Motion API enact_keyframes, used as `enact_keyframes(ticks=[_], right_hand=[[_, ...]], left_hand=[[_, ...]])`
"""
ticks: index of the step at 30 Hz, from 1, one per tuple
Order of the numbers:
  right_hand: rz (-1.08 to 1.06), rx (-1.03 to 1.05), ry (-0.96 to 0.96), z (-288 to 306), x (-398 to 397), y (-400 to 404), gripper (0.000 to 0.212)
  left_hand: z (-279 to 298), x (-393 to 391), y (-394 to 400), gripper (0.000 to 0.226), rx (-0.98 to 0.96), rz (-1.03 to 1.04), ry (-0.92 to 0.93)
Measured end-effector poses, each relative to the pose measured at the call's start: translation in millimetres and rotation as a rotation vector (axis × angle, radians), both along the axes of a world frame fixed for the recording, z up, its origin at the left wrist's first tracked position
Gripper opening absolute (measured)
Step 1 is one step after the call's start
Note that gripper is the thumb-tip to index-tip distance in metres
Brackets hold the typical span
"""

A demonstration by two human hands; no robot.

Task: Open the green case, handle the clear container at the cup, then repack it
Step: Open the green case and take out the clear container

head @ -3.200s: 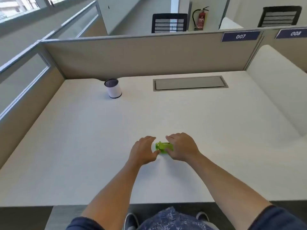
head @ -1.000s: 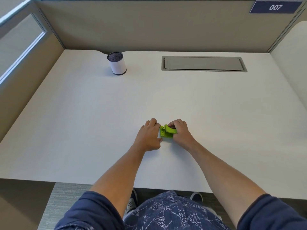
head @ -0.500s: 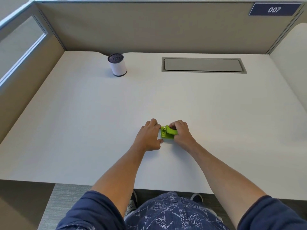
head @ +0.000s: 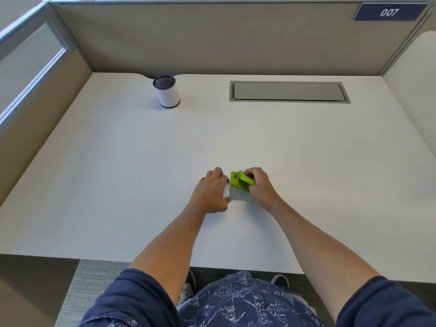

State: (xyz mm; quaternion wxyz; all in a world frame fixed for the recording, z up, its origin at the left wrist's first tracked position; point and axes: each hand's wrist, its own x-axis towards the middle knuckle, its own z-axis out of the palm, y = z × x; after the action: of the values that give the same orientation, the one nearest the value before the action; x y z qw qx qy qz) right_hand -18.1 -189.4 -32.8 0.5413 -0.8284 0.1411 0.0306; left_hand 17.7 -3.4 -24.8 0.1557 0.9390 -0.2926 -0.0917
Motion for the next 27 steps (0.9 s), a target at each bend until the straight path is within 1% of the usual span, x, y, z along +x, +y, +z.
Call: enact_keyframes(ticks=[3,7,15,19,27], right_hand=[[-0.041,0.083,0.018,3,1,-3,0.032],[-0.112,0.182,0.036,6,0,-9,0.021],[-0.287,0.399,0.029,8,0,-29,0.015],[-0.335,0.503,0.014,7,-3,-41,0.025],[-0.397,0.718,0.049,0,-10,-49,0.026]], left_hand=[[2,0,0,0.061,0.003,-0.003,-0.001],[3,0,0,0.062,0.011,-0.002,0.007],[4,-1,0,0.060,0.012,0.001,0.015],[5,-1,0,0.061,0.021,0.001,0.022],[7,-1,-1,0.060,0.026,0.000,0.024]])
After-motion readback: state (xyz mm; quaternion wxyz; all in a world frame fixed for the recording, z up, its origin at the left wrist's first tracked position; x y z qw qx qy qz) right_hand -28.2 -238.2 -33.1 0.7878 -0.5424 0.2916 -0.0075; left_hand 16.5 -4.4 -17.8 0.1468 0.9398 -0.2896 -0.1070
